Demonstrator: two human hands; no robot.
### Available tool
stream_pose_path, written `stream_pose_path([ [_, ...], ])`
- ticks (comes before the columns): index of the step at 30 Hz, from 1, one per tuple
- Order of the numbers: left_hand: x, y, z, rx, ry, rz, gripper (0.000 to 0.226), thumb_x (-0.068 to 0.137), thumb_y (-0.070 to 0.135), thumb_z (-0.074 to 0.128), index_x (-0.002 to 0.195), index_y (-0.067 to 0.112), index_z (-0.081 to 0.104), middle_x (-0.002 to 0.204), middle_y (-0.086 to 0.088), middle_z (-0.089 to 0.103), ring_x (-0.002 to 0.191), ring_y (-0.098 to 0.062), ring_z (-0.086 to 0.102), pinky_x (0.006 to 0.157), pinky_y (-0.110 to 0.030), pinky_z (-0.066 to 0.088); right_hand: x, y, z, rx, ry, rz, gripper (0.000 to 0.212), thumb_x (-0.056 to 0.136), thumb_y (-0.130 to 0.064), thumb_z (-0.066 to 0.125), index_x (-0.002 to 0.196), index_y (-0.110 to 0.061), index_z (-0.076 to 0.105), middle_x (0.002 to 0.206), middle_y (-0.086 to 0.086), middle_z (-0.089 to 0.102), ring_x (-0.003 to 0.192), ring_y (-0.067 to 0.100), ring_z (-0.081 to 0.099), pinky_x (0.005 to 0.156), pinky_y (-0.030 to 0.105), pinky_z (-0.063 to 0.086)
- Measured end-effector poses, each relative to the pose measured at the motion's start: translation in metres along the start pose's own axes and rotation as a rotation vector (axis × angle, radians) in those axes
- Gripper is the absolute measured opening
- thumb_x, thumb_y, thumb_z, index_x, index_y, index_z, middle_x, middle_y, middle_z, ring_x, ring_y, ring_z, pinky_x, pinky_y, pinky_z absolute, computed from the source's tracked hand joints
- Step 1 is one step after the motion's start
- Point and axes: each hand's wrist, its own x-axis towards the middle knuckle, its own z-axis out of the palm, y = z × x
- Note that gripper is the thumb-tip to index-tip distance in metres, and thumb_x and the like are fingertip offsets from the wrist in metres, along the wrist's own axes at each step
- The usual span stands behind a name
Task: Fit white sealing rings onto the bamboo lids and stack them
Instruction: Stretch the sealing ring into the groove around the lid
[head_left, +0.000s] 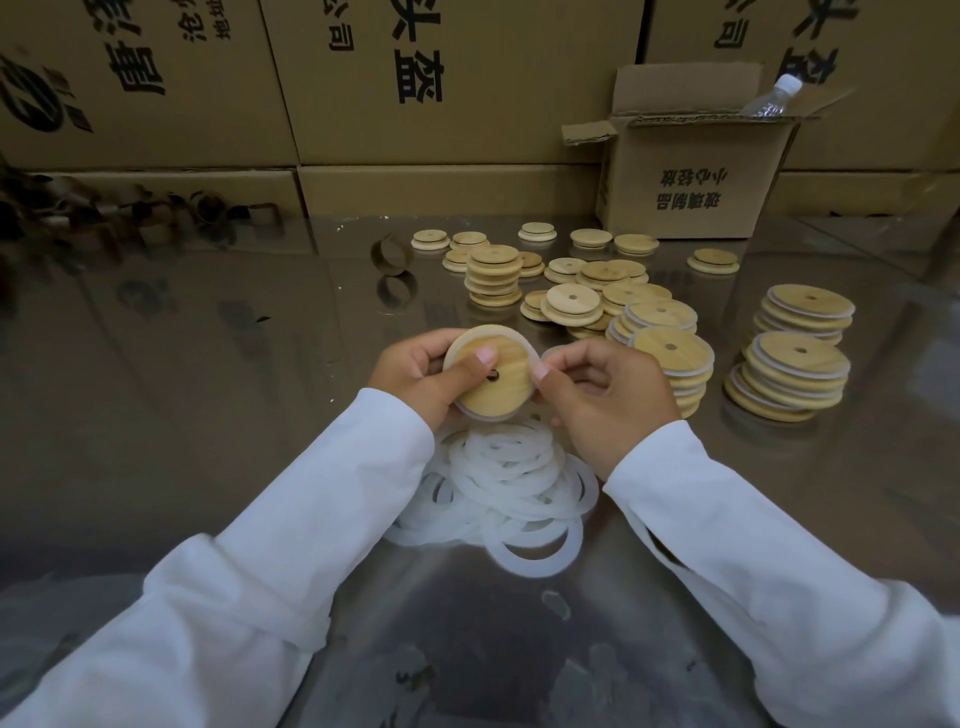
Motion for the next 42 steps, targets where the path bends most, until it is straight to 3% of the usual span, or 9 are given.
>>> stream_pose_path([
  [6,-0.001,0.001,0.002,0.027,0.015,0.018,0.012,0.082,0.008,0.059,0.089,0.012,0.067,0.079,-0.007,0.068,0.078,-0.021,0.064,0.077,-0.038,0.054,0.003,0.001,0.001,0.014,0.003,0.089,0.020,0.084,-0.015,0.064,0.064,-0.020,0.061,0.072,0.003,0.070,0.076,0.022,0.068,0.076,0.046,0.056],
  [15,-0.003,0.004,0.006,0.079,0.038,0.062,0.013,0.084,0.005,0.058,0.090,0.014,0.066,0.084,-0.010,0.066,0.082,-0.022,0.063,0.084,-0.039,0.051,0.006,0.002,0.002,-0.013,0.012,0.181,0.024,0.083,-0.017,0.064,0.061,-0.021,0.059,0.057,-0.001,0.064,0.069,0.021,0.066,0.080,0.048,0.054],
  [21,-0.001,0.002,0.003,0.040,0.009,0.036,0.014,0.084,0.008,0.057,0.094,0.010,0.065,0.085,-0.011,0.066,0.082,-0.022,0.062,0.079,-0.036,0.053,0.002,0.000,-0.002,0.070,-0.035,0.146,0.018,0.084,-0.012,0.064,0.067,-0.018,0.061,0.055,-0.002,0.063,0.047,0.005,0.059,0.064,0.031,0.056],
  [24,0.002,0.000,0.002,-0.079,-0.025,-0.041,0.017,0.084,0.007,0.054,0.098,0.005,0.064,0.087,-0.011,0.067,0.080,-0.020,0.066,0.073,-0.028,0.057,0.001,-0.001,-0.004,0.114,-0.038,0.135,0.017,0.083,-0.010,0.064,0.069,-0.017,0.063,0.051,-0.006,0.063,0.047,0.004,0.058,0.059,0.024,0.055],
  [29,0.004,-0.001,0.000,-0.129,-0.002,-0.063,0.016,0.086,0.005,0.052,0.095,0.006,0.064,0.084,-0.009,0.068,0.079,-0.018,0.066,0.074,-0.028,0.057,0.002,-0.005,-0.006,0.209,-0.099,0.173,0.018,0.081,-0.001,0.064,0.073,-0.017,0.065,0.053,-0.004,0.065,0.046,0.004,0.058,0.055,0.018,0.054],
  [35,0.005,-0.001,-0.002,-0.113,-0.012,-0.043,0.017,0.080,0.010,0.056,0.094,0.008,0.065,0.078,-0.003,0.071,0.077,-0.015,0.068,0.071,-0.024,0.056,0.001,-0.006,-0.005,0.089,-0.048,0.099,0.019,0.079,-0.006,0.067,0.071,-0.023,0.065,0.056,-0.005,0.065,0.050,0.003,0.060,0.057,0.015,0.052],
  [42,0.006,0.001,-0.001,-0.088,-0.032,-0.015,0.018,0.079,0.011,0.056,0.095,0.008,0.065,0.081,-0.004,0.071,0.078,-0.016,0.068,0.071,-0.025,0.057,0.001,-0.009,-0.004,0.046,-0.006,0.073,0.020,0.080,-0.009,0.066,0.070,-0.027,0.063,0.069,-0.001,0.067,0.064,0.014,0.064,0.066,0.027,0.054],
])
